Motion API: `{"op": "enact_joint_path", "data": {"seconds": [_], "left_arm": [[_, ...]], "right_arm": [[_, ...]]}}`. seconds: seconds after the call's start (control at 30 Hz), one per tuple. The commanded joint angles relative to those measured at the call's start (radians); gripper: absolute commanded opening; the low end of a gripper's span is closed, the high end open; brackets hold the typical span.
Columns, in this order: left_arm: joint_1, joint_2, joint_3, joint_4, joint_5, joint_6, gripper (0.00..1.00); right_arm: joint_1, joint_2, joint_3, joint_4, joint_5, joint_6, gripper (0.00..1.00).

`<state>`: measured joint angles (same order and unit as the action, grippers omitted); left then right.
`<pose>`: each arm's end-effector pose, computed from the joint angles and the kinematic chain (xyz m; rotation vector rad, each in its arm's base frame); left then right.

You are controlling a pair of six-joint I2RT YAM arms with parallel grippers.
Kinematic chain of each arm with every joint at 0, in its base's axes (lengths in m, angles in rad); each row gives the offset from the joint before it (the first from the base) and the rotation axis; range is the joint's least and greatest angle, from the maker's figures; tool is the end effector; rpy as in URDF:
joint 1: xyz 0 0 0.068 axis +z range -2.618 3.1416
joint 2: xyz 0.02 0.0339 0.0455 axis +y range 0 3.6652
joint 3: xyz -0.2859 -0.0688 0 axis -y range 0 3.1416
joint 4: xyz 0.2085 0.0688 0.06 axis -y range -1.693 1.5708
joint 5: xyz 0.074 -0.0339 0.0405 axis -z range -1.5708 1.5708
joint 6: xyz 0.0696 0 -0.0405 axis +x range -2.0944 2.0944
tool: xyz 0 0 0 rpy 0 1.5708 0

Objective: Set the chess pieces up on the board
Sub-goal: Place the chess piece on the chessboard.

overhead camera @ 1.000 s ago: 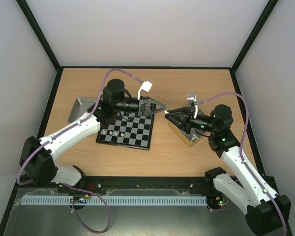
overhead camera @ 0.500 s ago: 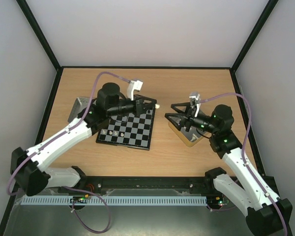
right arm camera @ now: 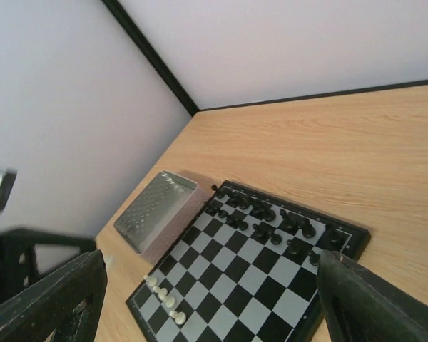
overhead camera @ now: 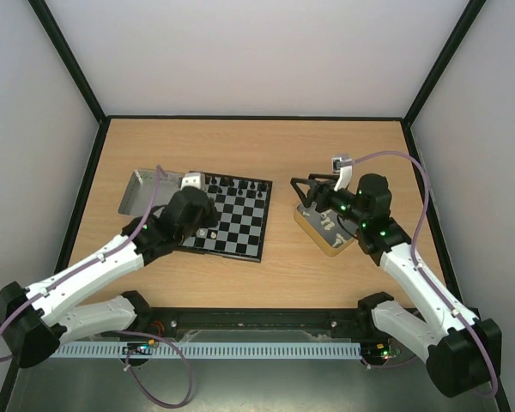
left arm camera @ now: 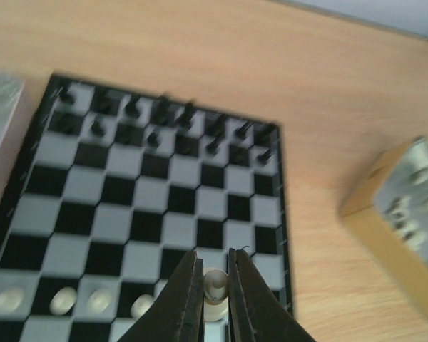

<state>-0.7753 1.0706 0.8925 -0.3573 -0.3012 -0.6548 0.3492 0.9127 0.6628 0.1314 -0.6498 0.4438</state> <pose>0.1712 -0.1389 0.3148 -0.0552 2.1267 -0.5486 0.1646 0.1048 0.3310 -0.4332 1.7450 1.1259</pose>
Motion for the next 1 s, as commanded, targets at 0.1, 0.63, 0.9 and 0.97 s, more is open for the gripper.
{"op": "enact_joint_path", "data": {"seconds": [0.1, 0.63, 0.9, 0.97], "left_arm": [[-0.053, -0.097, -0.249, -0.026, -0.092, -0.125, 0.03], [-0.054, -0.095, -0.511, 0.236, -0.166, -0.159, 0.02], [-0.052, -0.036, -0.526, 0.281, -0.189, -0.153, 0.03], [-0.052, -0.015, -0.523, 0.286, -0.188, -0.155, 0.03]], "right_arm": [[0.005, 0.046, -0.008, 0.037, 0.085, 0.054, 0.79], [0.005, 0.056, -0.022, 0.036, 0.133, 0.066, 0.78], [0.005, 0.051, -0.028, 0.031, 0.145, 0.064, 0.78], [0.005, 0.050, -0.026, 0.027, 0.146, 0.060, 0.78]]}}
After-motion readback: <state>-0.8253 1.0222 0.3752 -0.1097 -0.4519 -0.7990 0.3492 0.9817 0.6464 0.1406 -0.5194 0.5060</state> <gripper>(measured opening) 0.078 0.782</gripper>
